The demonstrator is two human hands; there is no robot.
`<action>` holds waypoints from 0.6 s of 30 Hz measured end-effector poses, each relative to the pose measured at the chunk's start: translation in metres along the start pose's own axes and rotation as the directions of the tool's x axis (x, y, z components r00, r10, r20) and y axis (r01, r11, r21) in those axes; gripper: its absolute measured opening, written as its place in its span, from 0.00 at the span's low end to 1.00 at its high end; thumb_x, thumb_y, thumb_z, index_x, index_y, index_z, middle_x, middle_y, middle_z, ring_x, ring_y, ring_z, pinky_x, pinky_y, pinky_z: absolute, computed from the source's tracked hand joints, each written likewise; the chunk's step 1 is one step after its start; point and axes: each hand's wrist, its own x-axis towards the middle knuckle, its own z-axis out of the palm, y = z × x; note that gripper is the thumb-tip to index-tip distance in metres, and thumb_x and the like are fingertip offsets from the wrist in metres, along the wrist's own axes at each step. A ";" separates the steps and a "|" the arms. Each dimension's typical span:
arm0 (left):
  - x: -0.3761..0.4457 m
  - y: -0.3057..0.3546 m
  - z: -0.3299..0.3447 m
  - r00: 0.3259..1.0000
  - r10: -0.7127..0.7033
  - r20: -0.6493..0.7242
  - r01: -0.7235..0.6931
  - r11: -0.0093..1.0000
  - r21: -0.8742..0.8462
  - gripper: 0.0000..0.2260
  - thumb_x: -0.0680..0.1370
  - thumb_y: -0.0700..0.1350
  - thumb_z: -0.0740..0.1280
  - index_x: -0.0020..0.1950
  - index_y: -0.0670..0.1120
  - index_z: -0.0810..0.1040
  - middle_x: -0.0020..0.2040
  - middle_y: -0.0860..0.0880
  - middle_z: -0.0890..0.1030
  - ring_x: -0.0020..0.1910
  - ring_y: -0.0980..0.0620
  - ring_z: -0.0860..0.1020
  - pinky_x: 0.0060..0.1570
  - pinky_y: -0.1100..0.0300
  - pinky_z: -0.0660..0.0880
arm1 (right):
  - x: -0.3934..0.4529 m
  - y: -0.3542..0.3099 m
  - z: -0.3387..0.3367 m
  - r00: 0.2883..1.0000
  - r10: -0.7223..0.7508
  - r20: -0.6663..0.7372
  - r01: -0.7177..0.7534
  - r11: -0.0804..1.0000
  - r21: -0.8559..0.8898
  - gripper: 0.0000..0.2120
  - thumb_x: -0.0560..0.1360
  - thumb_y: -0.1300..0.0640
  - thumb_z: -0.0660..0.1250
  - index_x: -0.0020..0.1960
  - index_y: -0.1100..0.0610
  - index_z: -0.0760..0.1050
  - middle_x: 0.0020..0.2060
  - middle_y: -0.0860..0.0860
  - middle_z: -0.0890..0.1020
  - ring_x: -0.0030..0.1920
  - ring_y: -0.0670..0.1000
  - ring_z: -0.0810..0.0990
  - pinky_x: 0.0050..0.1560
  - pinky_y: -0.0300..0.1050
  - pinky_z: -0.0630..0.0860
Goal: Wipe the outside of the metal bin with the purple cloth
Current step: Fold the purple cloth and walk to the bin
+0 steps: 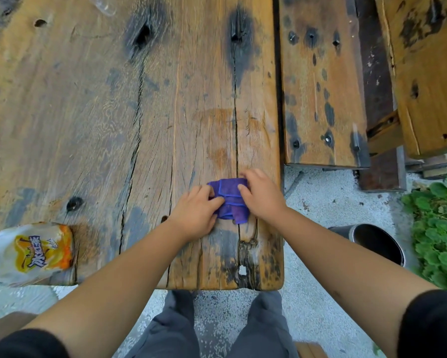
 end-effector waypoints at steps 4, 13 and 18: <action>-0.017 -0.006 0.003 0.997 0.033 0.067 -0.031 0.999 -0.030 0.19 0.77 0.53 0.63 0.67 0.53 0.74 0.58 0.46 0.72 0.58 0.44 0.70 0.55 0.49 0.71 | 0.018 -0.001 0.003 0.976 0.104 0.192 -0.061 0.974 -0.219 0.28 0.75 0.41 0.65 0.72 0.49 0.65 0.69 0.51 0.65 0.67 0.56 0.65 0.63 0.53 0.69; 0.007 -0.001 -0.015 0.989 -0.146 0.008 0.135 0.897 -0.421 0.33 0.76 0.56 0.68 0.77 0.47 0.62 0.74 0.48 0.67 0.73 0.46 0.64 0.70 0.45 0.65 | -0.020 -0.015 0.017 0.990 -0.024 0.140 0.001 0.987 0.163 0.13 0.70 0.57 0.72 0.45 0.50 0.66 0.41 0.49 0.76 0.42 0.52 0.74 0.36 0.40 0.64; 0.009 0.016 -0.027 0.960 0.159 0.232 -0.078 0.943 -0.324 0.19 0.79 0.57 0.66 0.69 0.54 0.73 0.52 0.57 0.80 0.53 0.51 0.78 0.59 0.51 0.66 | -0.071 -0.012 0.015 0.983 0.105 0.151 -0.166 0.860 0.483 0.17 0.68 0.59 0.74 0.47 0.44 0.69 0.44 0.47 0.78 0.39 0.46 0.76 0.37 0.37 0.73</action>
